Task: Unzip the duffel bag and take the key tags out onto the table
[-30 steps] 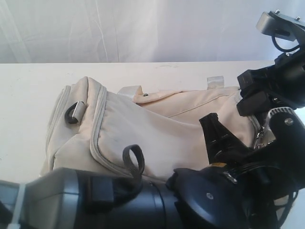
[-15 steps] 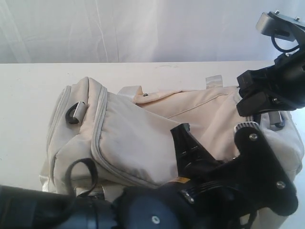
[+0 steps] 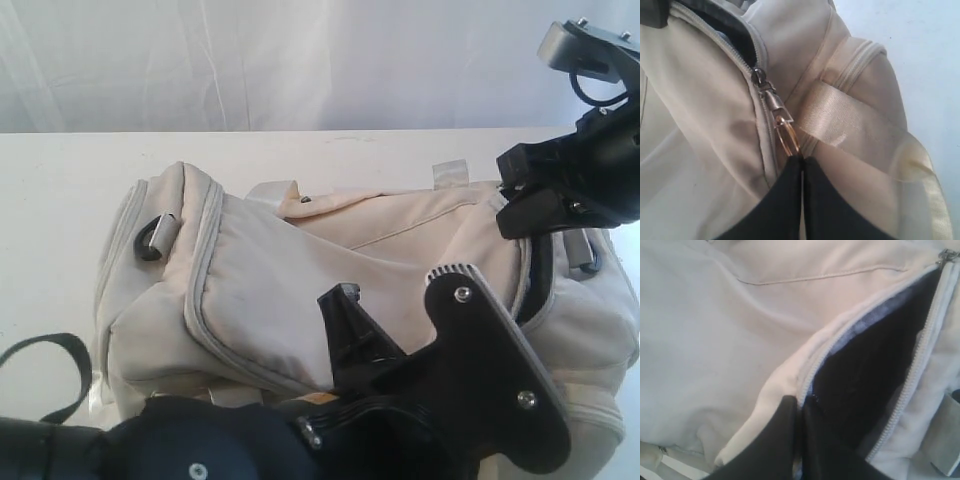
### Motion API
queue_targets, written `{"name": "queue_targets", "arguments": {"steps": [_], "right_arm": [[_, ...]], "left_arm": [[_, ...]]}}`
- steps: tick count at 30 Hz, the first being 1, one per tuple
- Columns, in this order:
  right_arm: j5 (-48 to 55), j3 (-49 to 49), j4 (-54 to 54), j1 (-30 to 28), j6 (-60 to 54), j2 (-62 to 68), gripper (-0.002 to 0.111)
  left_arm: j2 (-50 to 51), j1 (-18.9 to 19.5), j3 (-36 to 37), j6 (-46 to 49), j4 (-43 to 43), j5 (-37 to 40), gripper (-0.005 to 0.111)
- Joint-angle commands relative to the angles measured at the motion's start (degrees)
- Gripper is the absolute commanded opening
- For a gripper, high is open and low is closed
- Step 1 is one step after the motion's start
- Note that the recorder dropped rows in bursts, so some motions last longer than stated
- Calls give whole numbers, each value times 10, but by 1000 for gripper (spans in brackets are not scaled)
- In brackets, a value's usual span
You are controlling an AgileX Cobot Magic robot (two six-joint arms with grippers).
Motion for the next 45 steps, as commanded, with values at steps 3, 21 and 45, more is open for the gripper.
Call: {"name": "queue_targets", "arguments": {"steps": [3, 21, 45], "right_arm": [[-18, 1, -4, -2, -3, -2, 0], [-13, 1, -34, -2, 28, -7, 0], [-15, 1, -52, -2, 40, -6, 0]], "left_arm": [[-27, -5, 49, -45, -15, 15, 0], [-100, 136, 153, -178, -15, 290, 0], [-108, 339, 83, -740, 584, 674, 0]]}}
